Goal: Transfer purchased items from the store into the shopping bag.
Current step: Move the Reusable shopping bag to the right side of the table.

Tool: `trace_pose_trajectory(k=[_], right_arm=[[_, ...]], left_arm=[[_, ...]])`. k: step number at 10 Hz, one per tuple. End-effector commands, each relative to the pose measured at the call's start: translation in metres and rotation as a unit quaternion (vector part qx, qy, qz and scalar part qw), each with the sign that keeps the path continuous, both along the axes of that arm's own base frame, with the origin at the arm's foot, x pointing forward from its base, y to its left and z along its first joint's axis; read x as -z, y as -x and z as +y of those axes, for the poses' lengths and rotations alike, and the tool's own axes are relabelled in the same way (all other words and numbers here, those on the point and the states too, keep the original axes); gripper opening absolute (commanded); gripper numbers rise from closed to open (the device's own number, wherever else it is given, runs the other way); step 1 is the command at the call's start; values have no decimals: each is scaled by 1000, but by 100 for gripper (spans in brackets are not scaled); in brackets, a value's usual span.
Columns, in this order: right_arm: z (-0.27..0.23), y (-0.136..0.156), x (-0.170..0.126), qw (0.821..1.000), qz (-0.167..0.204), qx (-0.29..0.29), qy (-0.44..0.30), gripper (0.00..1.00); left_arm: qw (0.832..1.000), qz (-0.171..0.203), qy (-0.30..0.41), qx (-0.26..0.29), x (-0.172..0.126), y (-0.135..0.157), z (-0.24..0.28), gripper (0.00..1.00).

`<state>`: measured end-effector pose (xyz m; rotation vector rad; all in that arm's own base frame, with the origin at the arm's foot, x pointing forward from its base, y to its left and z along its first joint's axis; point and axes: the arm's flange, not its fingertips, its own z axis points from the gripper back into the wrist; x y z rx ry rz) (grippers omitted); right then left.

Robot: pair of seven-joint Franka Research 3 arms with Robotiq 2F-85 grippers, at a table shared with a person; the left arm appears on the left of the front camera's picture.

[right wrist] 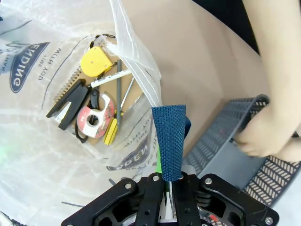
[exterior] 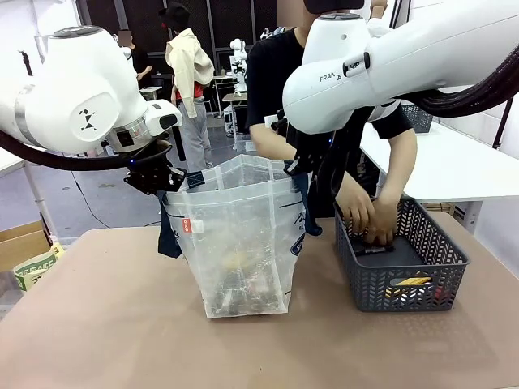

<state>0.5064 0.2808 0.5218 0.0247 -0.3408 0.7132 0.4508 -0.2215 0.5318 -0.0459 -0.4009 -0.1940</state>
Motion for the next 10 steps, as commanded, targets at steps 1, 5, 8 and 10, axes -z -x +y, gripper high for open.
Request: trace_pose_trajectory(k=[1, 5, 8, 10], right_arm=[[-1, 0, 0, 1000, 1, 3, 0, 0], [-1, 0, 0, 1000, 1, 3, 0, 0], [-1, 0, 0, 1000, 1, 3, 0, 0], [-1, 0, 0, 1000, 1, 3, 0, 0]], left_arm=[[1000, 0, 1, -9, -2, 3, 2, 0], [1000, 0, 1, -9, -2, 3, 2, 0], [1000, 0, 1, -9, -2, 3, 2, 0], [1000, 0, 1, -9, -2, 3, 2, 0]])
